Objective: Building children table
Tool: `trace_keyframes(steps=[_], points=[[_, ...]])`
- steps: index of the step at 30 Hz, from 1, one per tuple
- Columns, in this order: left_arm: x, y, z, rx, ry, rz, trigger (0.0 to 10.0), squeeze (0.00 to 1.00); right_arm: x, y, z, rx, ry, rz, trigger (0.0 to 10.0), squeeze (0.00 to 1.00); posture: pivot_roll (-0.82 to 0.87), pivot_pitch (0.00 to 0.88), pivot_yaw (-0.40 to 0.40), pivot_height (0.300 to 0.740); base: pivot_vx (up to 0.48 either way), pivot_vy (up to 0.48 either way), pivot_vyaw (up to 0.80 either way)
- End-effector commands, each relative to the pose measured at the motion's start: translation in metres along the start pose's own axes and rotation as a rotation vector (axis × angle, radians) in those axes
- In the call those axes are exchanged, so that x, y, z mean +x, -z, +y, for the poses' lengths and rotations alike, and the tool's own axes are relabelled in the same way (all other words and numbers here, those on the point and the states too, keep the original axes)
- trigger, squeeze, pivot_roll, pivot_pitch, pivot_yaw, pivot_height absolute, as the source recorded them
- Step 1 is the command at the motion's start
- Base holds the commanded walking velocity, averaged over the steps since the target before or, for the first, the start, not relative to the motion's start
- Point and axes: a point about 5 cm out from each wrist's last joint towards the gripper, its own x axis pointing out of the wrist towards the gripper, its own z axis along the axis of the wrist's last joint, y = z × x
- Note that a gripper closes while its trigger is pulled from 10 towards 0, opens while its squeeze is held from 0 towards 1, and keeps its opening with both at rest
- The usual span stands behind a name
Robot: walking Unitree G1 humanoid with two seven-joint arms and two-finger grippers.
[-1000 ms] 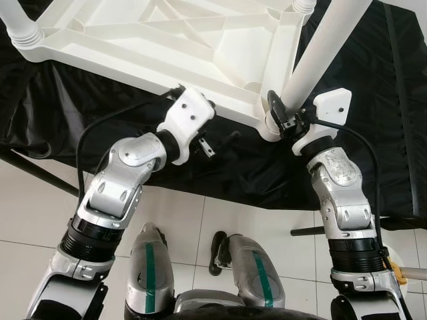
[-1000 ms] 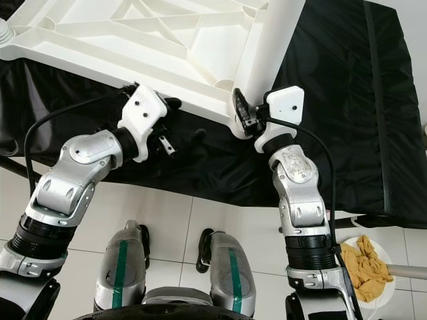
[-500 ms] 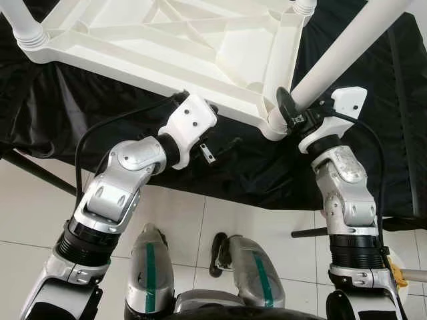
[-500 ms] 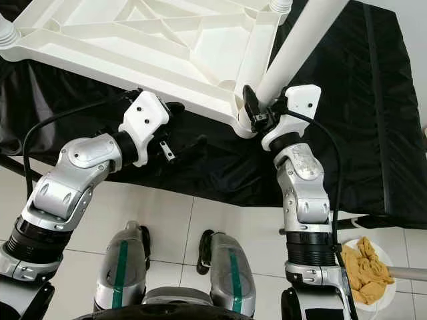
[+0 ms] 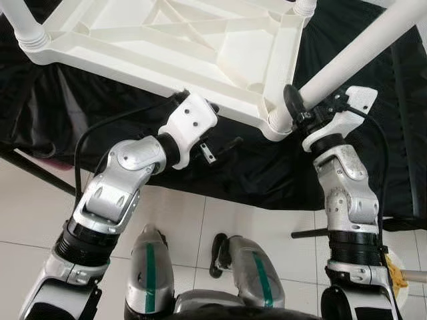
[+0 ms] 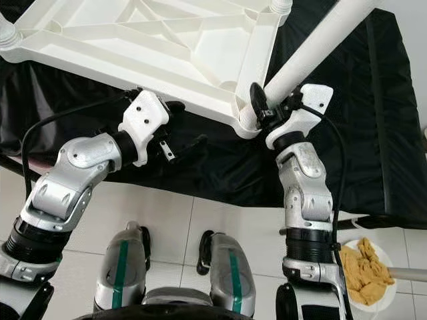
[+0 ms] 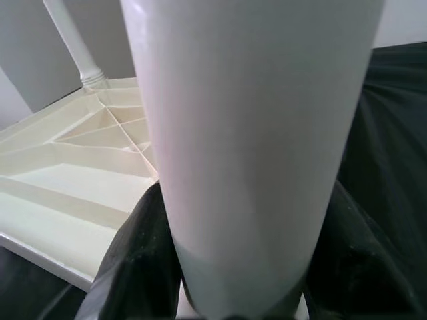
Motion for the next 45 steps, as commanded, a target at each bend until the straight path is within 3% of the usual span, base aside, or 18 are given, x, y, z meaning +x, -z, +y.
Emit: trace_keyframes(steps=[1,5,9,18,21,32,42,45], points=[[0.000,-0.001,-0.002,0.006,0.010,-0.005,10.0,0.00,-0.009,0.024,-0.017,0.038,0.096,0.128,10.0,0.00,0.11,0.096,-0.101,0.740,0.000,0.000,0.00],[0.000,-0.002,-0.002,0.008,0.007,-0.007,10.0,0.00,-0.010,0.025,-0.019,0.038,0.109,0.136,10.0,0.00,0.11,0.098,-0.102,0.740,0.000,0.000,0.00],[0.000,-0.002,0.000,0.010,0.001,-0.008,10.0,0.00,-0.009,0.023,-0.019,-0.045,0.096,0.132,10.0,0.00,0.11,0.099,-0.101,0.740,0.000,0.000,0.00],[0.000,-0.002,0.001,0.008,-0.011,-0.008,10.0,0.00,-0.008,0.024,-0.019,-0.122,0.096,0.155,10.0,0.00,0.11,0.110,-0.105,0.740,0.000,0.000,0.00],[0.000,-0.002,0.002,0.008,-0.020,-0.010,10.0,0.00,-0.007,0.028,-0.010,-0.164,0.036,0.168,10.0,0.00,0.11,0.112,-0.106,0.740,0.000,0.000,0.00],[-0.002,-0.002,0.004,0.006,-0.037,-0.009,10.0,0.00,-0.009,0.041,0.010,-0.185,-0.105,0.214,10.0,0.00,0.11,0.119,-0.106,0.740,0.000,0.000,0.00],[-0.002,-0.002,0.006,0.011,-0.043,-0.008,10.0,0.00,-0.004,0.042,0.003,-0.182,-0.091,0.250,10.0,0.00,0.11,0.118,-0.104,0.740,0.000,0.000,0.00],[-0.001,-0.002,0.006,0.012,-0.043,-0.011,10.0,0.00,0.006,0.034,-0.007,-0.192,-0.088,0.279,10.0,0.00,0.11,0.117,-0.099,0.740,0.000,0.000,0.00]])
